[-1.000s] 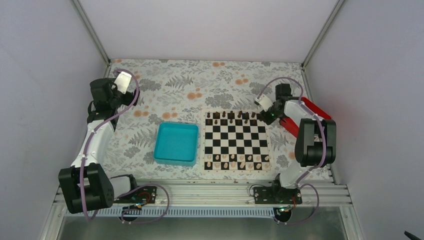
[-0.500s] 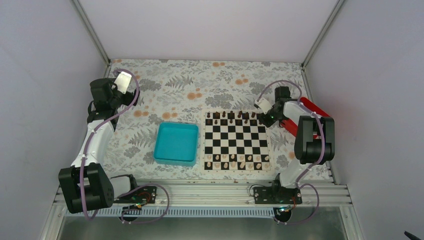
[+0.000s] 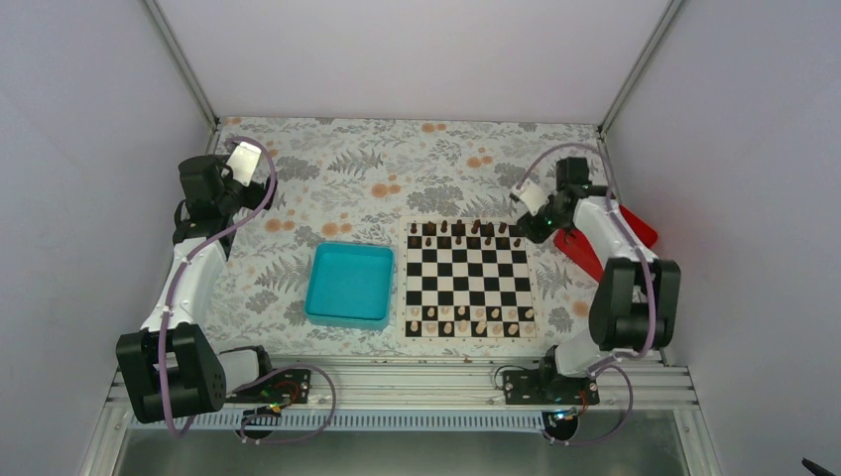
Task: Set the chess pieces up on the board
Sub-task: Place the chess piece on the chessboard, then reset both arms
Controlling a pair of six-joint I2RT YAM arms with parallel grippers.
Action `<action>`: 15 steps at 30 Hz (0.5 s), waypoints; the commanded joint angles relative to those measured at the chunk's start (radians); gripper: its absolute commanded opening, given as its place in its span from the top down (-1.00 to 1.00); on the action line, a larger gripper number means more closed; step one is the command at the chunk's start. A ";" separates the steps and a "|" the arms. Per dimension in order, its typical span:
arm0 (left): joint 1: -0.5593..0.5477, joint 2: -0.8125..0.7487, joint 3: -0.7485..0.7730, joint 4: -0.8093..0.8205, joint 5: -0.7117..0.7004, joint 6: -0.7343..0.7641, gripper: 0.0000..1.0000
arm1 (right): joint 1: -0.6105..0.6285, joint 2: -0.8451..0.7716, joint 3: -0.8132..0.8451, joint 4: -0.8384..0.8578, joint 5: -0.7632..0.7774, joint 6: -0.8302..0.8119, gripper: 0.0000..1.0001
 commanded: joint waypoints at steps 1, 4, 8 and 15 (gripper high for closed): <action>0.004 0.000 0.026 -0.005 -0.003 -0.006 -1.00 | -0.007 -0.142 0.168 -0.207 -0.144 -0.049 0.12; 0.004 -0.003 0.027 -0.005 -0.003 -0.006 -1.00 | -0.007 -0.189 0.278 -0.285 -0.187 -0.033 -0.07; 0.004 -0.001 0.027 -0.003 -0.001 -0.007 -1.00 | -0.005 -0.247 0.394 -0.200 -0.249 0.099 -0.99; 0.002 0.015 0.026 -0.007 0.017 -0.010 -1.00 | 0.009 -0.394 0.186 0.358 -0.054 0.534 -1.00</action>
